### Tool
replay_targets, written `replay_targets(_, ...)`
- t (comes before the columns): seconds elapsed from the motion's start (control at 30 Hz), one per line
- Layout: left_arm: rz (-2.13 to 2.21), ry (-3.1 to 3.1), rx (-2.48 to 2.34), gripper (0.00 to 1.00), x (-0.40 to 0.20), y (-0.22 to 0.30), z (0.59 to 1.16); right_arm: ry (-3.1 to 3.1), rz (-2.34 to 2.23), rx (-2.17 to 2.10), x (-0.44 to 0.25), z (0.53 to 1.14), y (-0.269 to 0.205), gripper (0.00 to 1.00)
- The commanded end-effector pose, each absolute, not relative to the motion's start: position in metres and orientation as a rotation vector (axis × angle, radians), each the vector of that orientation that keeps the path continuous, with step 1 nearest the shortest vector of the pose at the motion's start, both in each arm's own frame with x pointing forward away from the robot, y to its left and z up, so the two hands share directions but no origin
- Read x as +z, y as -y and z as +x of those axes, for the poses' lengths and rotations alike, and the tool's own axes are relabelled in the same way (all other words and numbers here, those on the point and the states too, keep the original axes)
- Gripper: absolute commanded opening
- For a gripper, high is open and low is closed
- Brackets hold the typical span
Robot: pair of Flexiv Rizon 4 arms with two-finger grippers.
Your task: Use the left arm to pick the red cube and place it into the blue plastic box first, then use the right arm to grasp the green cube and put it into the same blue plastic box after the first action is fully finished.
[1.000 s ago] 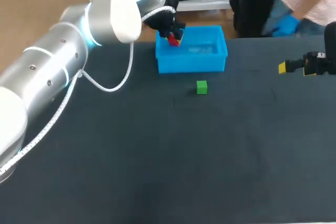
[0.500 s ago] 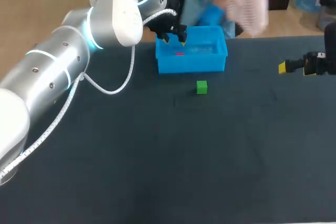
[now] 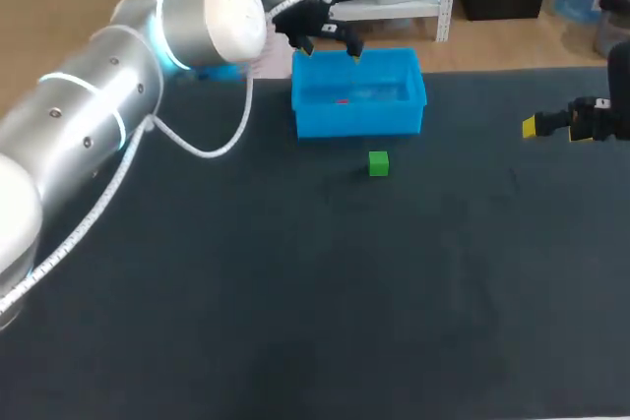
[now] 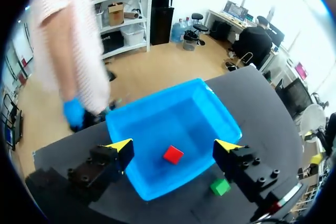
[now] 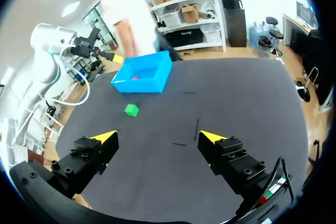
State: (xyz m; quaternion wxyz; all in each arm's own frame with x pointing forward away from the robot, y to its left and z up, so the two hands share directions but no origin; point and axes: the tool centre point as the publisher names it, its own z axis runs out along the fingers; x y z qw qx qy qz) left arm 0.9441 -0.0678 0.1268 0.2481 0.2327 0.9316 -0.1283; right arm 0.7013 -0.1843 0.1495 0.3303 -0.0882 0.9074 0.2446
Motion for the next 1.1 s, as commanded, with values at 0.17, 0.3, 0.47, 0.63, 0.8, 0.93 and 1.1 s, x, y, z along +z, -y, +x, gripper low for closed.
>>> replay_targets(0.17, 0.646, -2.601, -0.320, 1.00, 0.163, 0.048, 0.908, -2.373, -0.232, 0.640, 0.149, 0.701, 0.185, 1.00)
replay_targets(0.3, 0.648, -2.586, -0.339, 1.00, 0.167, 0.037, 0.885, -2.373, -0.232, 0.640, 0.149, 0.701, 0.185, 1.00)
replay_targets(0.47, 0.667, -2.517, -0.380, 1.00, 0.168, 0.025, 0.857, -2.373, -0.232, 0.640, 0.149, 0.701, 0.185, 1.00)
replay_targets(0.63, 0.674, -2.466, -0.385, 1.00, 0.167, 0.012, 0.832, -2.373, -0.232, 0.640, 0.149, 0.701, 0.185, 1.00)
replay_targets(0.8, 0.664, -2.441, -0.385, 1.00, 0.163, 0.000, 0.805, -2.373, -0.232, 0.640, 0.149, 0.701, 0.185, 1.00)
replay_targets(0.93, 0.623, -2.413, -0.395, 1.00, 0.158, -0.012, 0.786, -2.373, -0.232, 0.640, 0.149, 0.701, 0.185, 1.00)
replay_targets(1.1, 0.599, -2.367, -0.434, 1.00, 0.151, -0.026, 0.766, -2.373, -0.232, 0.640, 0.149, 0.701, 0.185, 1.00)
